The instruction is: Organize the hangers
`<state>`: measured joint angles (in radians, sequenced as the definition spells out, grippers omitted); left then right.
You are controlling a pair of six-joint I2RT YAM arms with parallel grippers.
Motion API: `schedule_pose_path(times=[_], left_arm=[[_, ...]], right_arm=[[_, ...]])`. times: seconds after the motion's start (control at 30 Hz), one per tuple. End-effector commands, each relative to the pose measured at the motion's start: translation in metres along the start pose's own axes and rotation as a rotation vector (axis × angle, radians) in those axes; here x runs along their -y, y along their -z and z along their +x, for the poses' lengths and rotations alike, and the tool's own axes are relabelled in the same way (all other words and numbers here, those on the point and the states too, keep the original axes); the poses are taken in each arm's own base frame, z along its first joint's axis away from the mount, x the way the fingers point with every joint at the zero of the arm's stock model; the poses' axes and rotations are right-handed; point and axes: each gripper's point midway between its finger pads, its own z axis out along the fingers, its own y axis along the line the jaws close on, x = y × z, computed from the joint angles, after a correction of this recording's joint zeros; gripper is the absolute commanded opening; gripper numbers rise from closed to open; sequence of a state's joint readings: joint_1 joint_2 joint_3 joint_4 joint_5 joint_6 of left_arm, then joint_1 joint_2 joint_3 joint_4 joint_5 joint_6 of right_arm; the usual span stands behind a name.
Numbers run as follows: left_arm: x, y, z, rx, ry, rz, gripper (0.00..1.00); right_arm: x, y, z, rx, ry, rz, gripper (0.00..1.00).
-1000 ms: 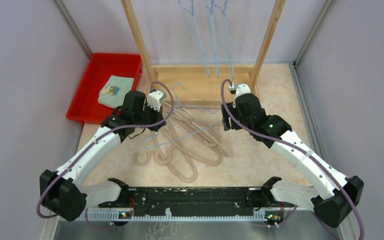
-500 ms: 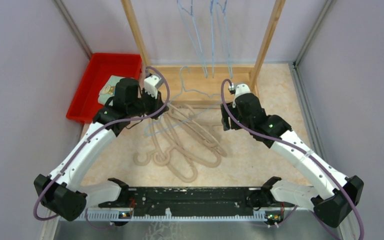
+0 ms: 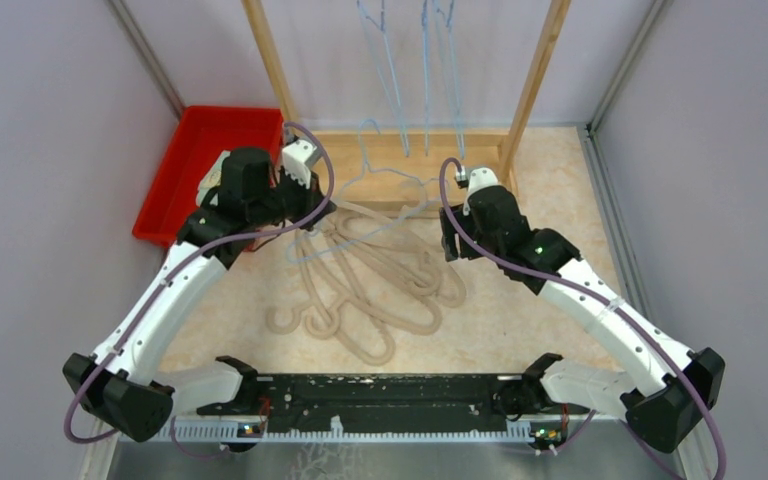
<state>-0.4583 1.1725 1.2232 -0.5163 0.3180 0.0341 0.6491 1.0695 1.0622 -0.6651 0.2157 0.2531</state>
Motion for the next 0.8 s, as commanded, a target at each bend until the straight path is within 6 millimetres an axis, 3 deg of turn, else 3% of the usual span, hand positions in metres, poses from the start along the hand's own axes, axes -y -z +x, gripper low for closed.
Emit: schedule_pose_path(times=[0.0, 0.17, 0.37, 0.5, 0.67, 0.77], left_arm=[[0.006, 0.013, -0.035, 0.092, -0.036, 0.010, 0.00], [-0.005, 0.017, -0.049, 0.117, -0.037, -0.061, 0.00], [-0.058, 0.016, -0.042, 0.064, -0.009, -0.349, 0.00], [-0.096, 0.023, -0.053, 0.050, -0.035, -0.561, 0.00], [-0.123, 0.037, -0.100, 0.136, -0.076, -0.736, 0.00], [-0.122, 0.048, -0.132, 0.248, -0.080, -0.756, 0.00]], right_arm=[[-0.002, 0.004, -0.027, 0.085, -0.010, -0.012, 0.68], [-0.002, 0.004, -0.030, 0.086, -0.006, -0.011, 0.68], [-0.002, 0.005, -0.032, 0.089, 0.002, -0.008, 0.68], [0.000, 0.006, -0.037, 0.100, 0.007, -0.001, 0.68], [0.000, 0.007, -0.042, 0.108, 0.007, -0.002, 0.68], [0.001, 0.008, -0.044, 0.111, 0.011, 0.002, 0.68]])
